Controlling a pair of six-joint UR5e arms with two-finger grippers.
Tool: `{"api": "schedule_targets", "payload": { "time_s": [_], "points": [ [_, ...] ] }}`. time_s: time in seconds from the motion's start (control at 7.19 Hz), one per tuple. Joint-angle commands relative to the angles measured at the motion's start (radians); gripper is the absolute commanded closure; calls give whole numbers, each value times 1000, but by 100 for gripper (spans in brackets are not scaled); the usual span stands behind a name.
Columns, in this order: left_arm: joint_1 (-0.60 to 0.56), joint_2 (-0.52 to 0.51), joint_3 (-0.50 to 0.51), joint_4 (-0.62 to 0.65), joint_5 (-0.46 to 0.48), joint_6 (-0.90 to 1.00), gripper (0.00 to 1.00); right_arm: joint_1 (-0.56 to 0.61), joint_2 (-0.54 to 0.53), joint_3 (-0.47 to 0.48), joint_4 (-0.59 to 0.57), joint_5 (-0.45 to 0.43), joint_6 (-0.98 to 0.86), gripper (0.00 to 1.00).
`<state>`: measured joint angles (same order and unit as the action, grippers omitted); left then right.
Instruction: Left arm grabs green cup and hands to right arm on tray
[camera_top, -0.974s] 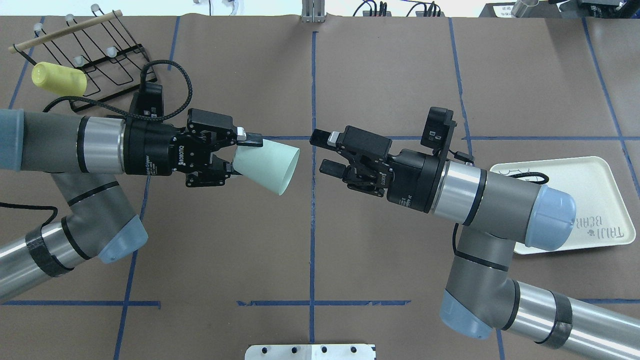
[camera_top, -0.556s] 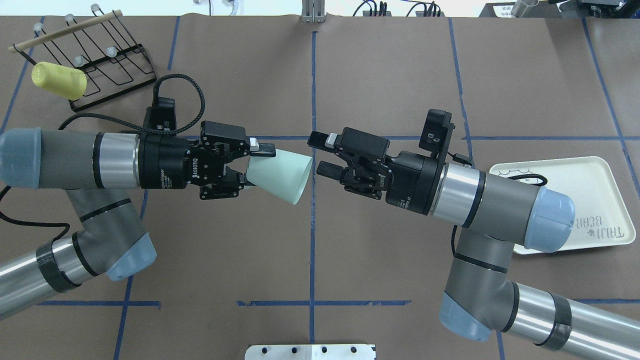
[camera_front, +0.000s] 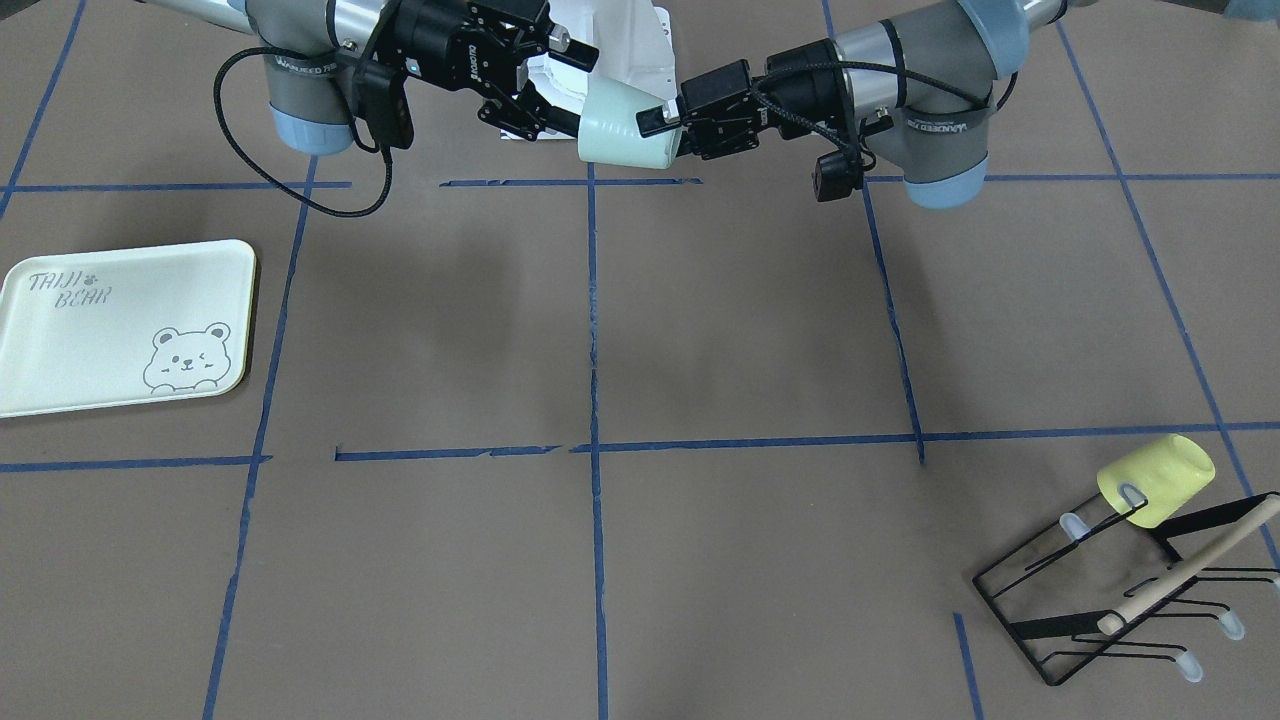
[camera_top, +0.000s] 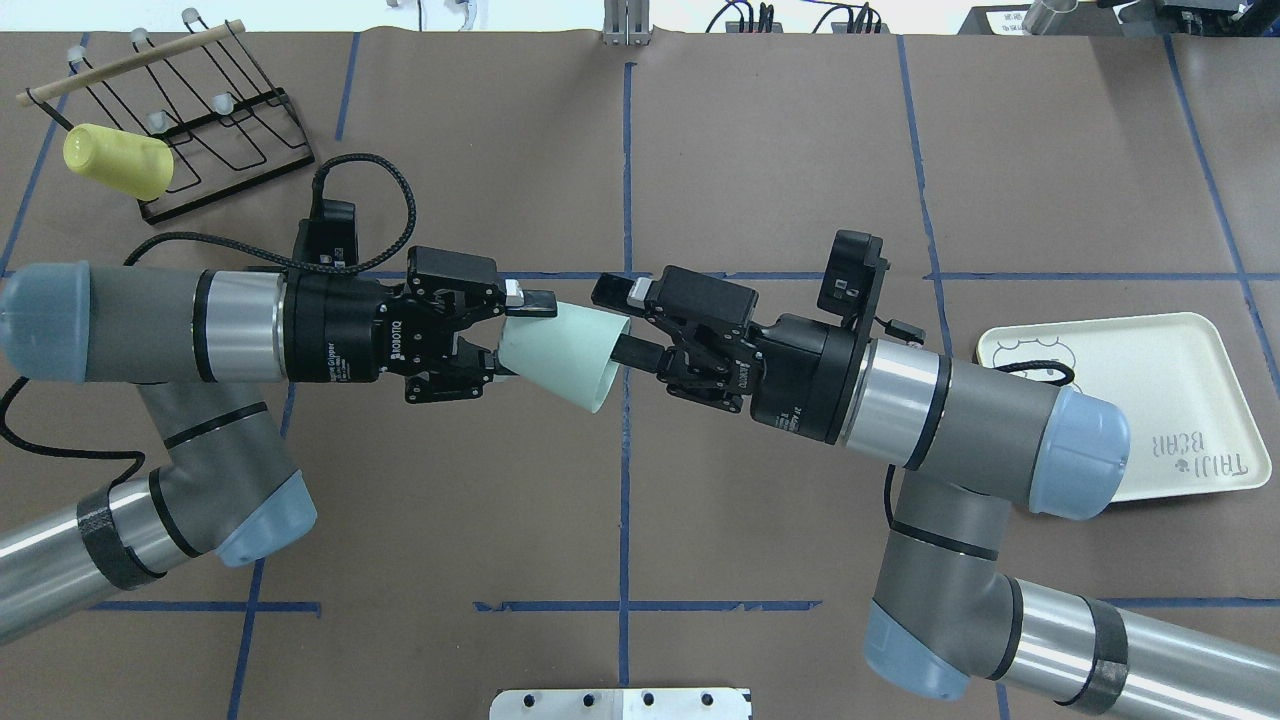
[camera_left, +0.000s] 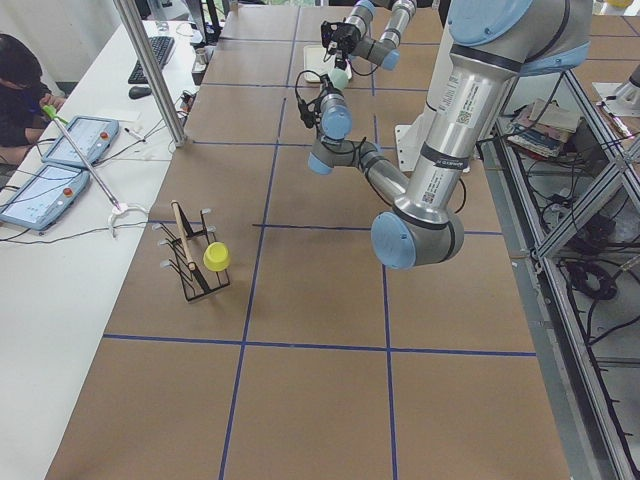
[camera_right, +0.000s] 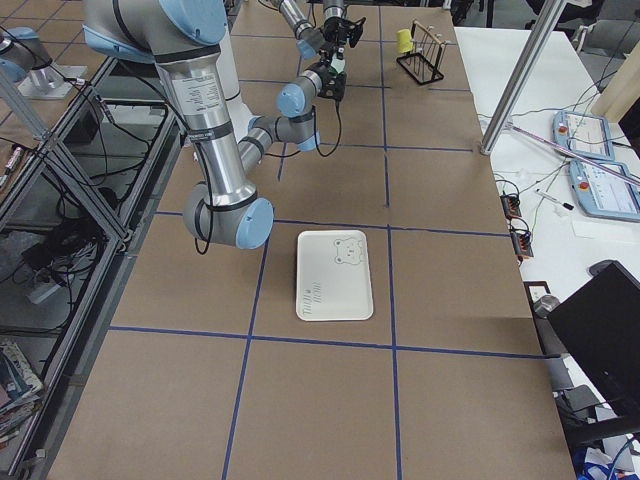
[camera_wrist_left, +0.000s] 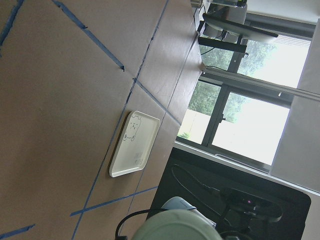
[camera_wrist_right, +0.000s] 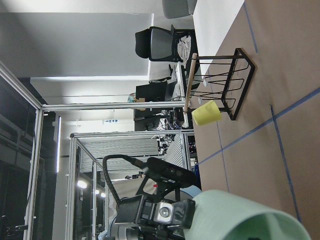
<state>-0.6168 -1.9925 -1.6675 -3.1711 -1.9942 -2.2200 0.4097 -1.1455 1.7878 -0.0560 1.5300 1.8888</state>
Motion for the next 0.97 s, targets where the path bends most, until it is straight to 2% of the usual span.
{"api": "schedule_targets", "payload": {
  "time_s": [0.0,0.14,0.28,0.42,0.83],
  "points": [
    [0,0,-1,-1,0,-1,62,-5,3,-1,-8,-4,3,14],
    [0,0,-2,-1,0,-1,62,-5,4,-1,-18,-4,3,21],
    [0,0,-8,0,0,-1,62,-5,10,-1,-18,-7,10,35],
    [0,0,-8,0,0,-1,61,-6,10,-1,-19,-7,10,43],
    [0,-12,-6,6,11,-3,61,-11,16,-1,-31,-7,10,44]
  ]
}}
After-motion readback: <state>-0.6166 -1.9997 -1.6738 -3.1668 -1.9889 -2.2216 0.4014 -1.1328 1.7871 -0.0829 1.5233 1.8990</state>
